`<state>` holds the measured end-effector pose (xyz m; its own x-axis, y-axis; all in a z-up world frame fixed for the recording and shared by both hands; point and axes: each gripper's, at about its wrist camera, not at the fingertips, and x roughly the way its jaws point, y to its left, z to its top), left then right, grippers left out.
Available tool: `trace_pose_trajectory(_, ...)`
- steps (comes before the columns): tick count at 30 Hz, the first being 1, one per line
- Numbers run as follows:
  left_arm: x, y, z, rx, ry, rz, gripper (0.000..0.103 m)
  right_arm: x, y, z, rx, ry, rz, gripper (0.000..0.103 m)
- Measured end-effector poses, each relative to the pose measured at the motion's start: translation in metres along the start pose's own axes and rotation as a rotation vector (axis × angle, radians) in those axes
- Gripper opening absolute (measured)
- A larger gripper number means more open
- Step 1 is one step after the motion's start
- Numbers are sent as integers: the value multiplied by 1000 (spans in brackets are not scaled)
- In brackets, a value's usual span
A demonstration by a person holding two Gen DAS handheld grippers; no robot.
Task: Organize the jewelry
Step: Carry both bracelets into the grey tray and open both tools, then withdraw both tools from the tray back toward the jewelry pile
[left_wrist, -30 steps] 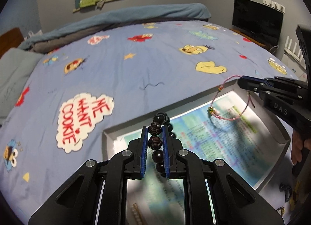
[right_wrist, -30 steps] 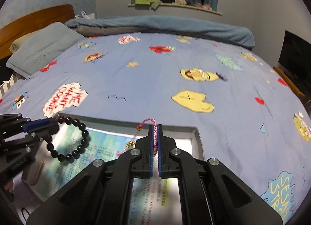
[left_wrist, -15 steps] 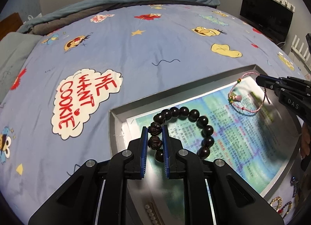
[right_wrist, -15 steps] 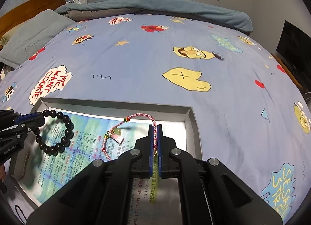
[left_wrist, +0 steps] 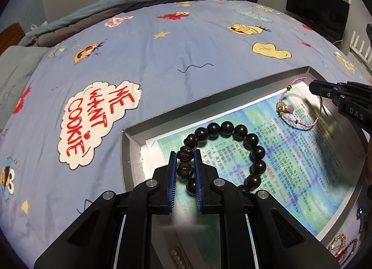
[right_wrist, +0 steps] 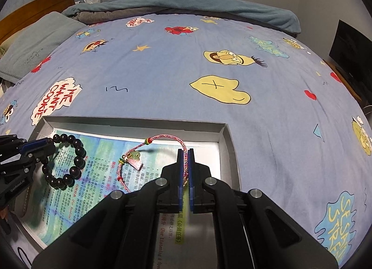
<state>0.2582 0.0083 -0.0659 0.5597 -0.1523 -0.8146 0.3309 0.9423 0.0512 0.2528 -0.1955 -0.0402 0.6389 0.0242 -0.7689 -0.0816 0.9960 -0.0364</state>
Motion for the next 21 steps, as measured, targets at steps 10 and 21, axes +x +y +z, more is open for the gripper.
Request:
trace_pose_trajectory(10, -8, -5, -1, 20, -17, 33, 23, -5, 0, -1, 3, -11, 10, 25)
trace_pose_trajectory(21, -80, -12, -11, -18, -143, 58, 78, -64, -2, -17, 4, -76, 41, 69)
